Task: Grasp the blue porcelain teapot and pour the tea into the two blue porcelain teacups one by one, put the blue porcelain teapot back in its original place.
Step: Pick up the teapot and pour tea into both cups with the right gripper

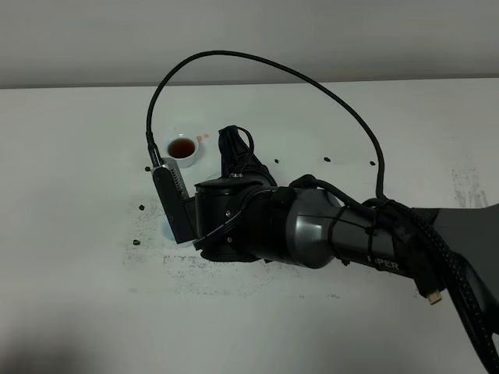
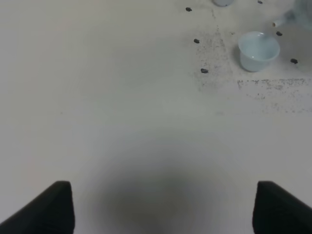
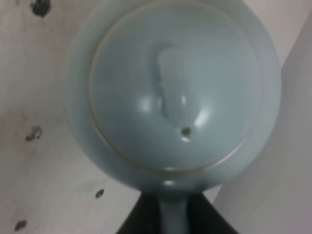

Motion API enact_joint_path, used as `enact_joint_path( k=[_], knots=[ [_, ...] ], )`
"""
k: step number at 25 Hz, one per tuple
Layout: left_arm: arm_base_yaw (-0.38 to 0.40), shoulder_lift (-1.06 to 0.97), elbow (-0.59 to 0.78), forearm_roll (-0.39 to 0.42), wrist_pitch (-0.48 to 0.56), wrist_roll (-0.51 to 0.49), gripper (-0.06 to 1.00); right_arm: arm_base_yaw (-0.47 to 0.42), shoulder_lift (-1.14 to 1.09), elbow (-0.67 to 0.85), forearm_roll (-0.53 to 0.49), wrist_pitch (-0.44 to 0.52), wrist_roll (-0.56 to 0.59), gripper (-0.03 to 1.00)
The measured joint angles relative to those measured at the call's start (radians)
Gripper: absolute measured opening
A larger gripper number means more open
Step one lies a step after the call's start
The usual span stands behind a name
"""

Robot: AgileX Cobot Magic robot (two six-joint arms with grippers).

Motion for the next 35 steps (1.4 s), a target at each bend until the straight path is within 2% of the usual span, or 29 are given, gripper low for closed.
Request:
enact_joint_path(
  k=[11,24,35],
  knots=[
    [0.000,0.000,0.000,0.000,0.000,0.000,0.75,0.000,0.017,0.000,-0.050,-0.035,0.001,0.08],
    [0.000,0.000,0.000,0.000,0.000,0.000,0.75,0.000,0.017,0.000,-0.170,-0.037,0.021,0.08],
    [0.000,0.000,0.000,0.000,0.000,0.000,0.75,0.000,0.017,0.000,-0.175,-0.031,0.023,0.08]
  ],
)
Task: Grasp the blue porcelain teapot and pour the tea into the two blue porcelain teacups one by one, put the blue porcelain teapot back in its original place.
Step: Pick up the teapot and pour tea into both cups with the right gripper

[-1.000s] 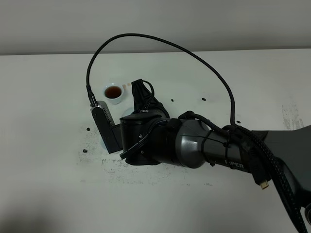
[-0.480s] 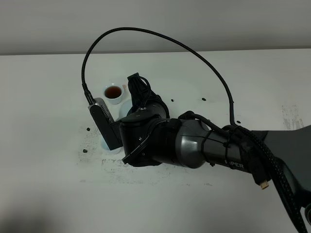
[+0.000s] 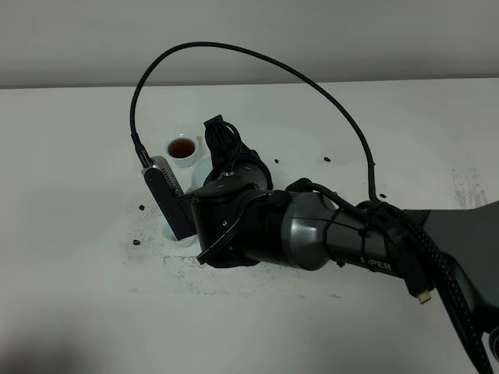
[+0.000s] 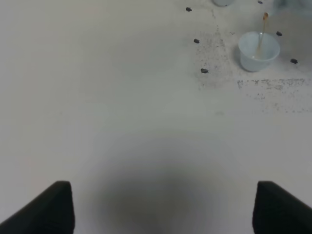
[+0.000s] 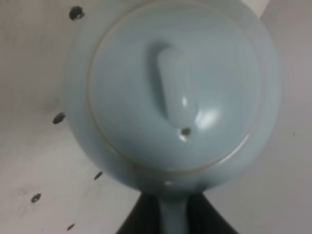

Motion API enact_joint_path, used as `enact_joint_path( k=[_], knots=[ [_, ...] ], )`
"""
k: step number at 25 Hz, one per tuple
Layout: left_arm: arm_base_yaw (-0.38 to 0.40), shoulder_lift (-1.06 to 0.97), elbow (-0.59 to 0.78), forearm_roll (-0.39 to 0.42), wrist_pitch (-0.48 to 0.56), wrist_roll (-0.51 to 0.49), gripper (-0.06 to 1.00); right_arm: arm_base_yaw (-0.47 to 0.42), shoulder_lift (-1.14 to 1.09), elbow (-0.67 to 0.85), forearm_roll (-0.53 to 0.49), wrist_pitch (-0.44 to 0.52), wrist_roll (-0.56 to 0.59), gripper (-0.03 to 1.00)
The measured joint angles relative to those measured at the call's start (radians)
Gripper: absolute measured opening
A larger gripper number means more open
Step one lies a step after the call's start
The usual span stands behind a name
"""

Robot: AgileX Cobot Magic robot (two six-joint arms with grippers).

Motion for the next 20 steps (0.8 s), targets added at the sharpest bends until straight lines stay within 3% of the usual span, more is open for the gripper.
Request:
enact_joint_path(
  k=[20],
  knots=[
    [0.000,0.000,0.000,0.000,0.000,0.001,0.75,0.011,0.000,0.000,0.001,0.033,-0.027,0.08]
  ],
)
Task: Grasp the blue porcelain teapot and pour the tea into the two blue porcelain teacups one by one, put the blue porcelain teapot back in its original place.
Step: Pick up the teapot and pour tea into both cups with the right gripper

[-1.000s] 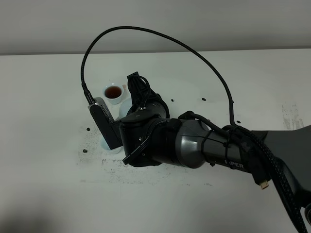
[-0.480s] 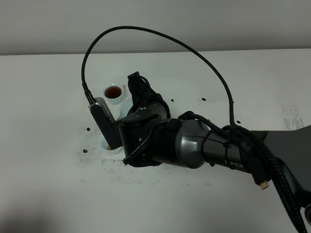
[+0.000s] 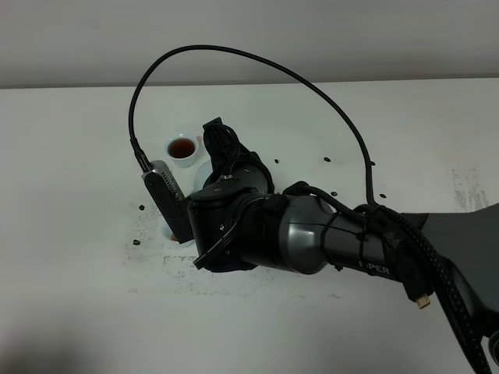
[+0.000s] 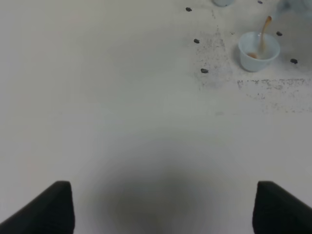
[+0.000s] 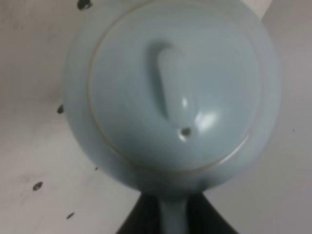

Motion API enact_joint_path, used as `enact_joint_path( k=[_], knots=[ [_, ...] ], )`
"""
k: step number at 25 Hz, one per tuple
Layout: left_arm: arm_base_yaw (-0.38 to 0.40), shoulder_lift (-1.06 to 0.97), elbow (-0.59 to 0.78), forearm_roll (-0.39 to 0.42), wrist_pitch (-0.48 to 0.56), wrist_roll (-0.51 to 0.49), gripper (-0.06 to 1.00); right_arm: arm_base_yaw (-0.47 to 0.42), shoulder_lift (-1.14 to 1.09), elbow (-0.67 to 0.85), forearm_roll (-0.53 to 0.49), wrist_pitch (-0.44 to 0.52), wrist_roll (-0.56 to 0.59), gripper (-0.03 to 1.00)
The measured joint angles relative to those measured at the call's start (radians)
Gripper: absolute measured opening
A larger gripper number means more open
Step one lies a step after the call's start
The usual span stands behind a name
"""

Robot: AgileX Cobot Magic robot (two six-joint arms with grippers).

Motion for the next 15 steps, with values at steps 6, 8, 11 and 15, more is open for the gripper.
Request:
enact_joint_path(
  k=[6,8,11,15],
  knots=[
    [0.000,0.000,0.000,0.000,0.000,-0.001,0.75,0.000,0.000,0.000,0.000,0.001,-0.012,0.08],
    [0.000,0.000,0.000,0.000,0.000,-0.001,0.75,0.000,0.000,0.000,0.000,0.001,-0.015,0.08],
    [0.000,0.000,0.000,0.000,0.000,-0.001,0.75,0.000,0.000,0.000,0.000,0.001,-0.021,0.08],
    [0.000,0.000,0.000,0.000,0.000,-0.001,0.75,0.000,0.000,0.000,0.000,0.001,-0.026,0.08]
  ],
)
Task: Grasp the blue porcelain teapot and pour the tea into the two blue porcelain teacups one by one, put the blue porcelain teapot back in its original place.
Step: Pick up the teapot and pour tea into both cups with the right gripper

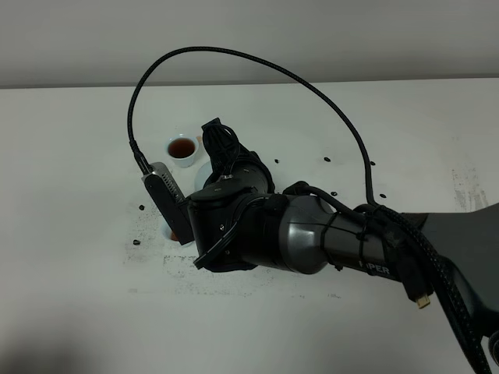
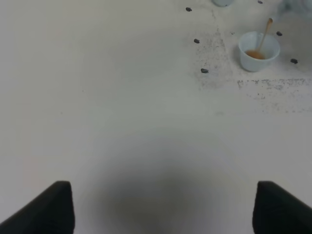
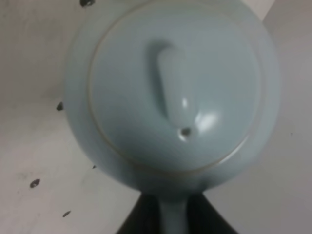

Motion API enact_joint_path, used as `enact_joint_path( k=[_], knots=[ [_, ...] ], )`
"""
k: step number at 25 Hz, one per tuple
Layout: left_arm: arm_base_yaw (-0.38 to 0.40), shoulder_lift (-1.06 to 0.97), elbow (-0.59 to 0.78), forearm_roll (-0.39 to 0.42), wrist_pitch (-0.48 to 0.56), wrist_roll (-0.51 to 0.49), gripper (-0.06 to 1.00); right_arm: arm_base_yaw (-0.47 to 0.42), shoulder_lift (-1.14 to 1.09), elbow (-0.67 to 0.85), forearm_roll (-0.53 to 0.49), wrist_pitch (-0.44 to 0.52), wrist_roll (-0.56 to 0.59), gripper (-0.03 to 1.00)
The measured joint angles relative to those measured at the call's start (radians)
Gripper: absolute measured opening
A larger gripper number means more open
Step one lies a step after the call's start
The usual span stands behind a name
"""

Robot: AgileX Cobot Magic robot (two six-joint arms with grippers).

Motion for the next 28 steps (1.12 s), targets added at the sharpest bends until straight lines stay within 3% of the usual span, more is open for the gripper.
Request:
enact_joint_path(
  k=[28],
  knots=[
    [0.000,0.000,0.000,0.000,0.000,0.000,0.75,0.000,0.000,0.000,-0.030,0.000,-0.056,0.08]
  ],
)
